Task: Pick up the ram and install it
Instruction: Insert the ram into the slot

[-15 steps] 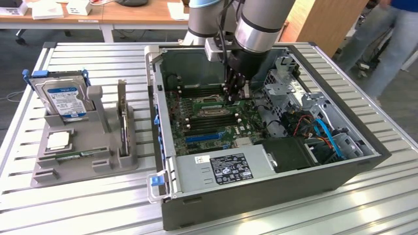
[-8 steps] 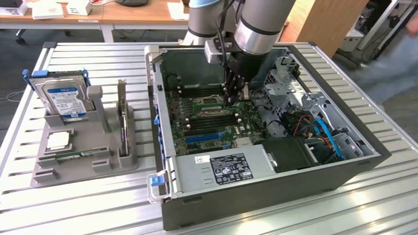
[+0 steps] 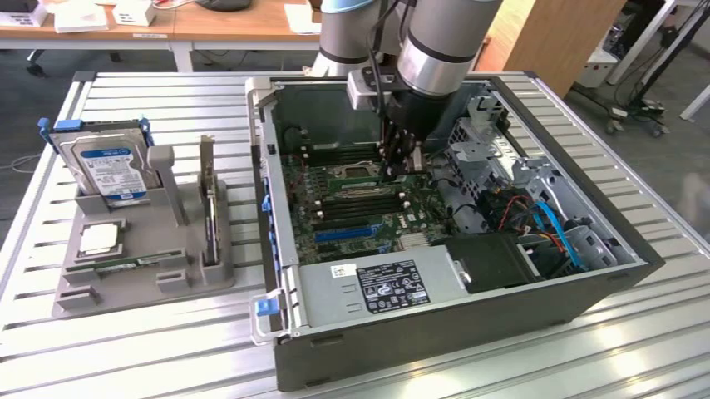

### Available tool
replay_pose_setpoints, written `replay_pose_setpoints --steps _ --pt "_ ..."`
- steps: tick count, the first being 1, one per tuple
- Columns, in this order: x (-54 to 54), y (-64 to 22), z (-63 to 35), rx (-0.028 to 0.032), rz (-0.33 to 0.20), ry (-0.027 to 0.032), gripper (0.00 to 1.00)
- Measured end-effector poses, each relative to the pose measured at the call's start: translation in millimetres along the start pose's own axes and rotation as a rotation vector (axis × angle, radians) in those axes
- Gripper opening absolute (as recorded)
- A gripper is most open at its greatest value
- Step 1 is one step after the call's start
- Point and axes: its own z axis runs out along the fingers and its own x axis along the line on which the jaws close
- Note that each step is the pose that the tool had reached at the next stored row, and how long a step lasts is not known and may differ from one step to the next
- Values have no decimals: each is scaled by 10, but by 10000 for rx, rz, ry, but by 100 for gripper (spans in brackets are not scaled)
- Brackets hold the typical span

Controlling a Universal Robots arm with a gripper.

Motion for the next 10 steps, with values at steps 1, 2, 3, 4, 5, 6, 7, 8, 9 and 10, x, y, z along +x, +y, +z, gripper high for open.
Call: replay_pose_setpoints --steps 1,2,3,4,5,6,7,8,9,10 --pt "4 1 1 1 1 -3 12" --pt "10 0 0 1 0 -3 12" --pt "16 0 -1 0 0 0 12" --pt "20 0 -2 0 0 0 12" --pt "24 0 -2 0 0 0 12" --pt "26 0 -2 1 1 -1 12" --pt "26 0 -2 1 1 0 12" --pt "26 0 -2 0 0 2 12" --pt "27 -1 4 1 0 -1 12" --pt "28 -1 10 1 0 -1 12"
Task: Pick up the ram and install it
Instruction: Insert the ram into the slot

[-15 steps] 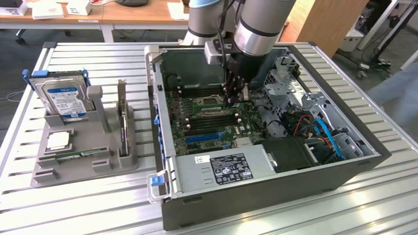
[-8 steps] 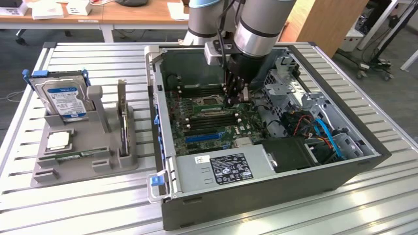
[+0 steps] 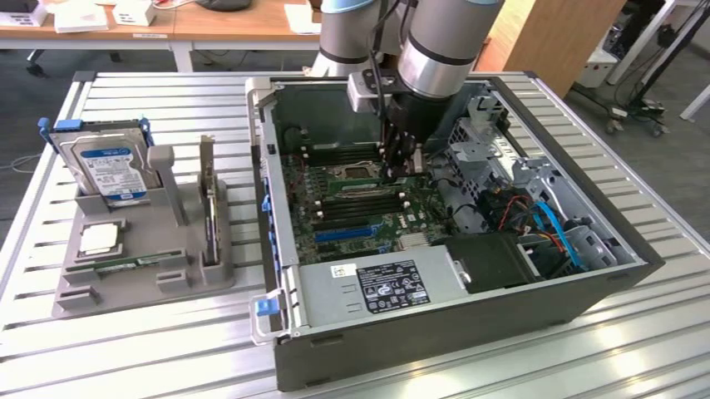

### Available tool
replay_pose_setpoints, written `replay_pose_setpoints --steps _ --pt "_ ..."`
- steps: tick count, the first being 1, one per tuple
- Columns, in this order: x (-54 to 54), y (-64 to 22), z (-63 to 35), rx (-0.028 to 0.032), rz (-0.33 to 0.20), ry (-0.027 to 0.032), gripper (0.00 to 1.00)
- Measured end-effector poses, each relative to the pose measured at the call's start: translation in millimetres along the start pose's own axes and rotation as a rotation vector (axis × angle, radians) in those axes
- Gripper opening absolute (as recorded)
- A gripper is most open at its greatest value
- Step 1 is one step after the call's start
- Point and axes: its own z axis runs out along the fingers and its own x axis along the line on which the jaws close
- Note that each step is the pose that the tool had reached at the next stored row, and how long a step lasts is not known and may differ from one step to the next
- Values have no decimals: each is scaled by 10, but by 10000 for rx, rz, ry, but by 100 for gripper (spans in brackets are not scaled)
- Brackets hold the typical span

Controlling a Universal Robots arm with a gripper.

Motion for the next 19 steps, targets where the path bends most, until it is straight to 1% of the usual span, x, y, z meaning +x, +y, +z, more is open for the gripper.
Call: replay_pose_setpoints --steps 10,16,17,19 --pt "9 -4 95 0 -1 1 12" --pt "9 -4 100 -1 0 4 12" --pt "9 -5 104 0 0 12 12" --pt "10 -5 112 0 2 64 12"
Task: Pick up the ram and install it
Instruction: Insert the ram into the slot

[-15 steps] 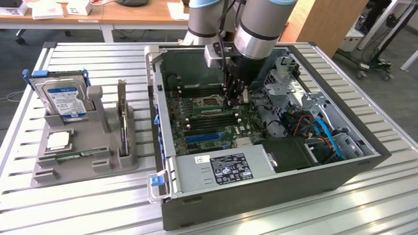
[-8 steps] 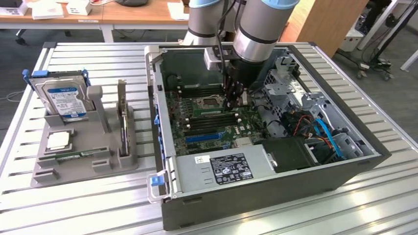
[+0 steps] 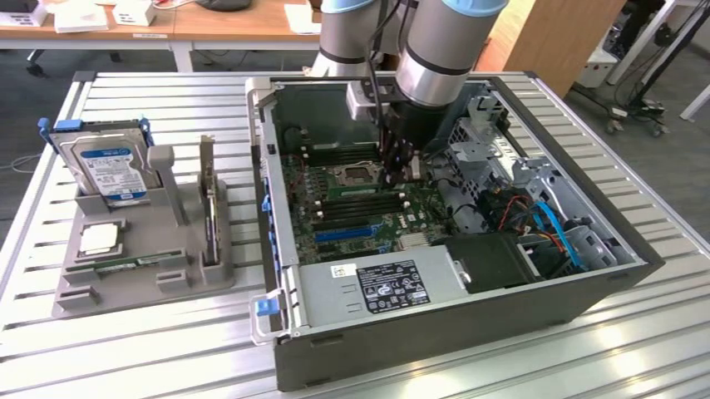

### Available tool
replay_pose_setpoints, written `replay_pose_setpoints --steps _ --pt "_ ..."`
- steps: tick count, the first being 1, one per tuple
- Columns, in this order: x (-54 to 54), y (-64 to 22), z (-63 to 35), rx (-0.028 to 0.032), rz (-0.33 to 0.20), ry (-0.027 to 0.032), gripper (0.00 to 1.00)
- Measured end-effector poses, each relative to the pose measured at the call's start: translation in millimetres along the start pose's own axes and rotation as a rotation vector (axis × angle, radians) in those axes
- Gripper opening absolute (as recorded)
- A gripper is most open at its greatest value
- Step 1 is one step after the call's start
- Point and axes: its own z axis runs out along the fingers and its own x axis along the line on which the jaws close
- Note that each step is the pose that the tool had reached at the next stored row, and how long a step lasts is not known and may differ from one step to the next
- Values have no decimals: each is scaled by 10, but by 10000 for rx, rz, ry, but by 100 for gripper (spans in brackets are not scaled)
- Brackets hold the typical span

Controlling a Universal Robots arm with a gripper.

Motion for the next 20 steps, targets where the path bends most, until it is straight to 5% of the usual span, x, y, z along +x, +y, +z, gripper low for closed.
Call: replay_pose_setpoints --steps 4,8,20 --pt "0 0 8 -4 5 141 12" --pt "-12 0 10 -30 18 473 12" --pt "-52 0 35 -30 18 492 12"
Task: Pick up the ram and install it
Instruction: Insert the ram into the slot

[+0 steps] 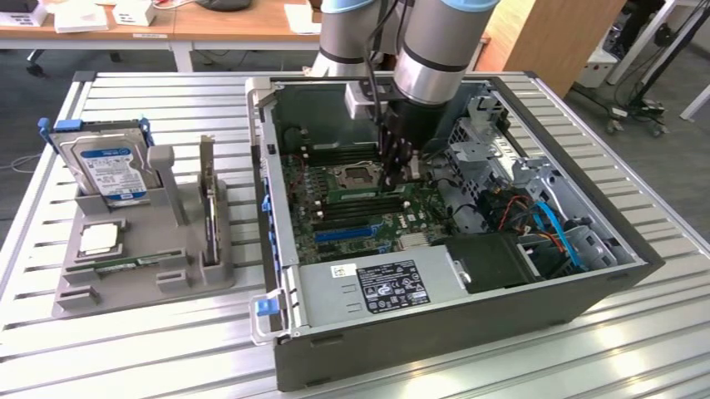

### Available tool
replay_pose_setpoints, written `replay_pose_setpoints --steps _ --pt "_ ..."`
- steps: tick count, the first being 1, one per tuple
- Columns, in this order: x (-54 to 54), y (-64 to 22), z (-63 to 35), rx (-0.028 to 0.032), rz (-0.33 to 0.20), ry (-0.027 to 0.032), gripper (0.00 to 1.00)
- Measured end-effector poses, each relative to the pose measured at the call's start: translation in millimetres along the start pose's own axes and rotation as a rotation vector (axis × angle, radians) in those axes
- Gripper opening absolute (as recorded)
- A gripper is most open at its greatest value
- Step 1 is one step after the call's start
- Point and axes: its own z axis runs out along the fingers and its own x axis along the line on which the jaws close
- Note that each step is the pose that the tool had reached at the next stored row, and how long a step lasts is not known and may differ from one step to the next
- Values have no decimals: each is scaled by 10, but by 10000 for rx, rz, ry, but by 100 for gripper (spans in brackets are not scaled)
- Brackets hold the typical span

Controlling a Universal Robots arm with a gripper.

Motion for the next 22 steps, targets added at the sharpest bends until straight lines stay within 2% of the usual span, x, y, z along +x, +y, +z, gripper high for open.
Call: replay_pose_setpoints --steps 13,22 --pt "1 -3 75 -1 0 0 12" --pt "-14 -3 84 0 0 0 12"
